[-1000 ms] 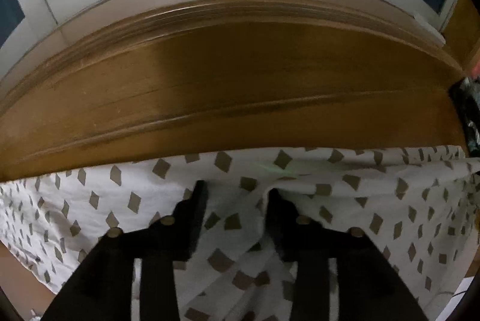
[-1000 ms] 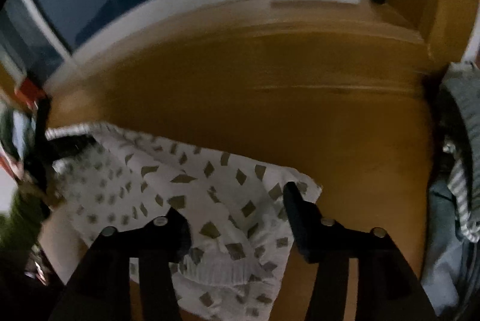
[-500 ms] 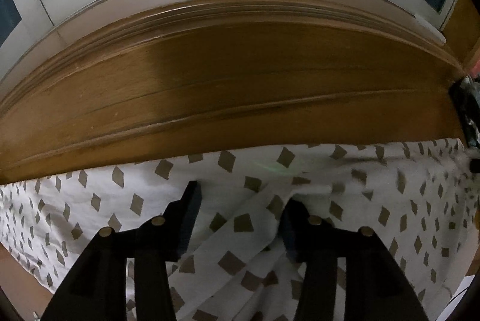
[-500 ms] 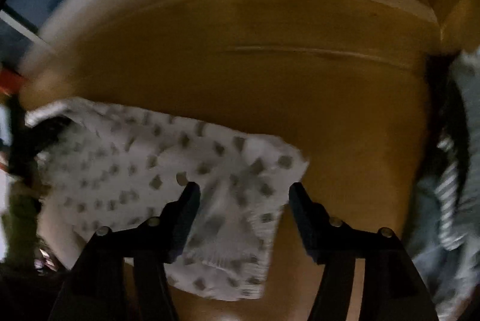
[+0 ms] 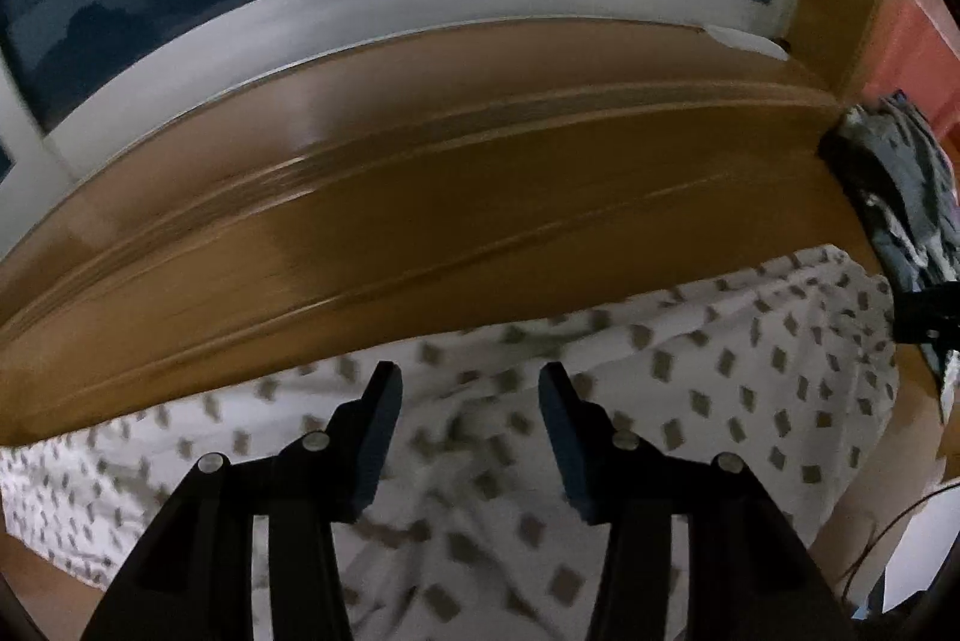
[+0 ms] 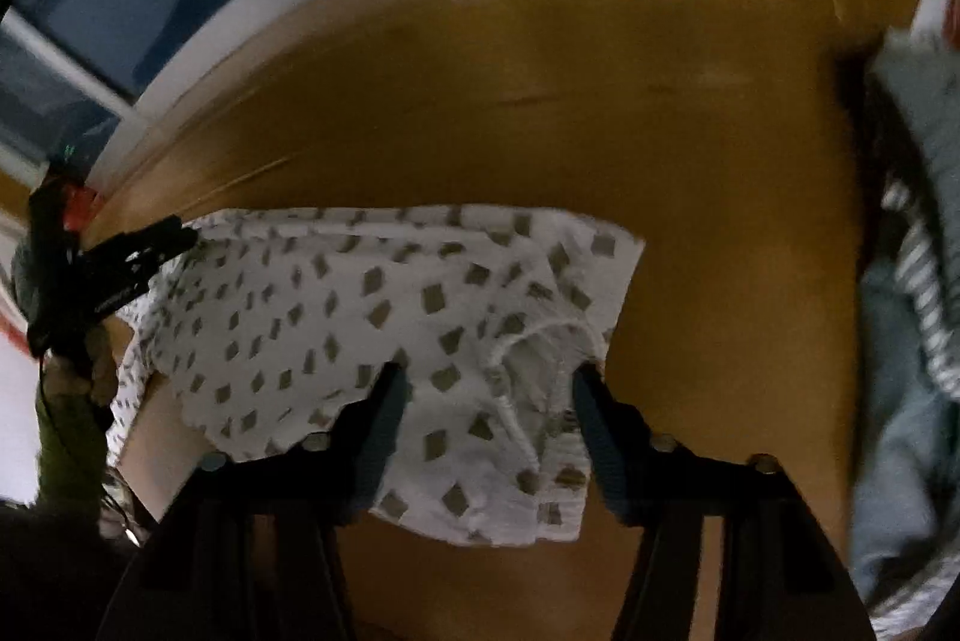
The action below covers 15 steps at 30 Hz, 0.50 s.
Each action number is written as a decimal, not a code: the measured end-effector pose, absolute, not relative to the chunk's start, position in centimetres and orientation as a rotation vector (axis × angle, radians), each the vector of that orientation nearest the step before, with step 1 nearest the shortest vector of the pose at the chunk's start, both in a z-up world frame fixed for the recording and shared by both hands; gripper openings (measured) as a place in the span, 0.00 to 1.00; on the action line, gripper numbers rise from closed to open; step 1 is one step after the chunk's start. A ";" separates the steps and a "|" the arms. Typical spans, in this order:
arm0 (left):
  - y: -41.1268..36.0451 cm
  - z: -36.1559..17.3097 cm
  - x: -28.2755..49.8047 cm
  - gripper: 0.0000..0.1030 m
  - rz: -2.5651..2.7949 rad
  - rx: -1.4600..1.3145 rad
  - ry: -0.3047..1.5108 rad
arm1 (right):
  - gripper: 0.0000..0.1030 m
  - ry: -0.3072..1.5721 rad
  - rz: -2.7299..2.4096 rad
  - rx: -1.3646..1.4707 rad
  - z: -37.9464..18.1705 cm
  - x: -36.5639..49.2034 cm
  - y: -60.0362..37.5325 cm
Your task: Fold clothes
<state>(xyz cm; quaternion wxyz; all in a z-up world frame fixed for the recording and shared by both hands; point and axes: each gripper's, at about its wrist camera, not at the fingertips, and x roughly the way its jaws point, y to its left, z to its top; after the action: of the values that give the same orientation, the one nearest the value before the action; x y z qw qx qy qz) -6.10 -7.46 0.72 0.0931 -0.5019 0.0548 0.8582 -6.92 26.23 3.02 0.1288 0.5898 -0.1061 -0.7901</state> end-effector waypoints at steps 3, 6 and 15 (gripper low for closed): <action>-6.0 0.4 -5.5 0.43 2.508 -1.481 0.154 | 0.20 -0.323 -2.304 1.725 1.6 -8.1 26.1; -4.2 0.7 -4.6 0.43 2.462 -1.427 0.153 | 0.05 -0.350 -2.383 1.645 2.5 -8.5 25.9; 0.9 -1.8 -5.3 0.43 2.340 -1.331 0.275 | 0.12 -0.273 -2.499 1.667 0.3 -9.9 26.2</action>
<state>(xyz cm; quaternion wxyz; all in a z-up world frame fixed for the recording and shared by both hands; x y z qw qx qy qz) -5.27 0.90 -1.83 0.2162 -0.4802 0.0994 0.8443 -9.94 26.15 0.30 0.0625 0.5516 -0.0904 -0.8268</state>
